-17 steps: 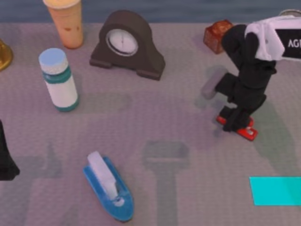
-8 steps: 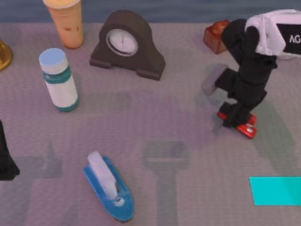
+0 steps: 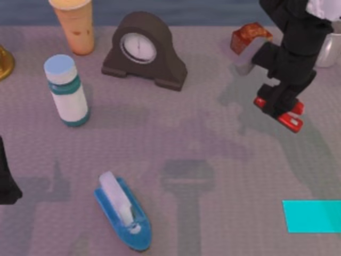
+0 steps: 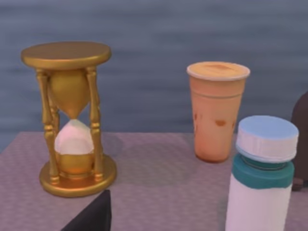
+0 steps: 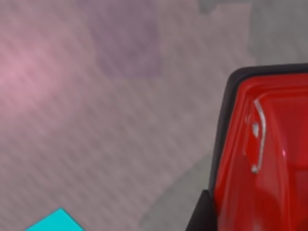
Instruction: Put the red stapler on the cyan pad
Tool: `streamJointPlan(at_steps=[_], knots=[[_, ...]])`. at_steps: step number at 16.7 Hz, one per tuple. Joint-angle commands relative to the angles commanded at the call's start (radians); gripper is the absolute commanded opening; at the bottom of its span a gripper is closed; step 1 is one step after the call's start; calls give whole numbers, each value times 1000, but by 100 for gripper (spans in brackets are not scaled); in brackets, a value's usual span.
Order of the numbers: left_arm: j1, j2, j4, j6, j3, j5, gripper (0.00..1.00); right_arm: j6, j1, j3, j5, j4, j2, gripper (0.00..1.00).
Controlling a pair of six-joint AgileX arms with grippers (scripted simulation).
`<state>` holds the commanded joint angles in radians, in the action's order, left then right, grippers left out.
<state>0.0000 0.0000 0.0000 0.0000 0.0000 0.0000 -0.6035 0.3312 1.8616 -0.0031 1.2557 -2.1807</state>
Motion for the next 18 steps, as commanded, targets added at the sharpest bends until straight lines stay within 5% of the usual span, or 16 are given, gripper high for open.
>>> streamJointPlan(at_steps=[8,18], knots=[[0,0,0,0,0,0,100,-35,21,-71,25,-13,66,0],[0,0,0,0,0,0,100,-311,212,-670,210,-76,534,0]])
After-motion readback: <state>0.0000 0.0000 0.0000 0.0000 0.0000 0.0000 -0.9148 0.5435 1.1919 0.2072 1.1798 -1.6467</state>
